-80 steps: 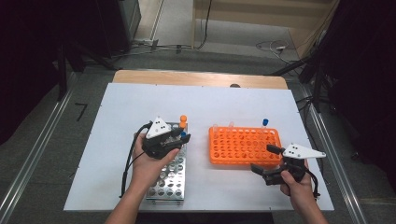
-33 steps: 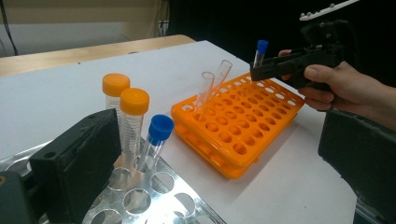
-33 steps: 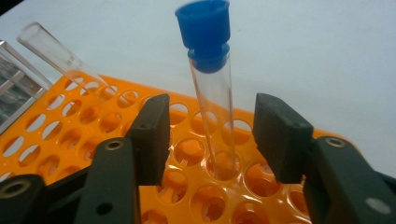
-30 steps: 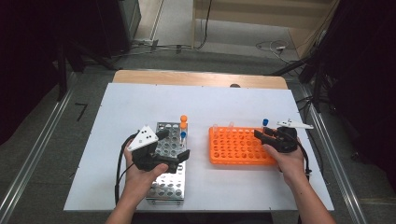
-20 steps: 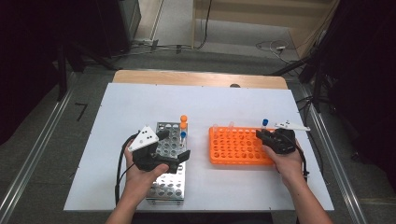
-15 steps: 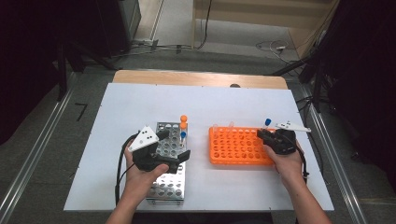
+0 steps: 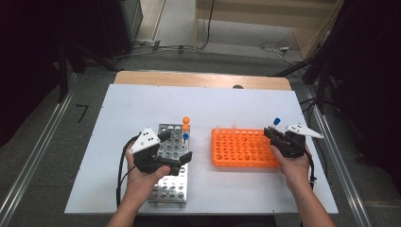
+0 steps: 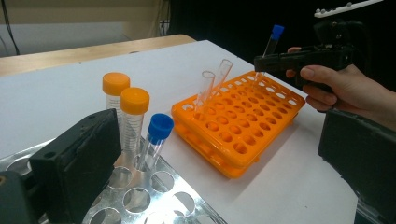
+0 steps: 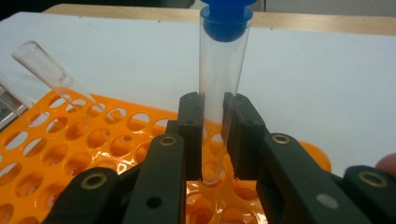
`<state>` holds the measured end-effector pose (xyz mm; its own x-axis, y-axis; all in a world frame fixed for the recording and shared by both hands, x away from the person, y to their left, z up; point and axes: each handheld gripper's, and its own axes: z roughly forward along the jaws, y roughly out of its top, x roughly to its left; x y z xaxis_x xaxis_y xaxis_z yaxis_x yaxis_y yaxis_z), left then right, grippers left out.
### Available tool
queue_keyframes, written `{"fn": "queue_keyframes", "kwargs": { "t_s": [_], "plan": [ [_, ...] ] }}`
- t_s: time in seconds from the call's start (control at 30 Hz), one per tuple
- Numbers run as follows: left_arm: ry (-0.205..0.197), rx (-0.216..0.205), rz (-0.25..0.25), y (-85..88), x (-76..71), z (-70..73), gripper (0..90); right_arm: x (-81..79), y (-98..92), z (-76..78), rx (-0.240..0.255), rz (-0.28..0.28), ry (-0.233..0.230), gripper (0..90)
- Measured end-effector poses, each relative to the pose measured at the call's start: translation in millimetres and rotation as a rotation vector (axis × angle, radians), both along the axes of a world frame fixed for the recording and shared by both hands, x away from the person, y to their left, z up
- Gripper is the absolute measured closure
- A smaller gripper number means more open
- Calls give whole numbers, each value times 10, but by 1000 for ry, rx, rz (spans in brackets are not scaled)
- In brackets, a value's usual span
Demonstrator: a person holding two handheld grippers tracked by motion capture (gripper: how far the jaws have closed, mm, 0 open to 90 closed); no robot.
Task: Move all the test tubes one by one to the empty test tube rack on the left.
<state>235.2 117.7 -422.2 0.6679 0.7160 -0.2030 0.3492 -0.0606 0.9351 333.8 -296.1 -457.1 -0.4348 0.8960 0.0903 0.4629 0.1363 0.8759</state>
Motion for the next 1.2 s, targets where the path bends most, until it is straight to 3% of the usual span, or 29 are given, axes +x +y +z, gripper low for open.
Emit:
{"fn": "queue_keyframes", "kwargs": {
  "t_s": [0.4,0.73,0.9,1.2],
  "plan": [
    [-3,0,-6,-19,-8,10,0,-147,-35,147,26,17,-47,745],
    [-9,1,-16,-52,-27,28,0,-346,11,192,47,56,-54,744],
    [-14,0,-20,-68,-35,38,0,-464,73,185,62,93,-49,744],
    [-28,11,-36,-114,-68,67,0,-657,288,197,25,192,-66,744]
  ]
}}
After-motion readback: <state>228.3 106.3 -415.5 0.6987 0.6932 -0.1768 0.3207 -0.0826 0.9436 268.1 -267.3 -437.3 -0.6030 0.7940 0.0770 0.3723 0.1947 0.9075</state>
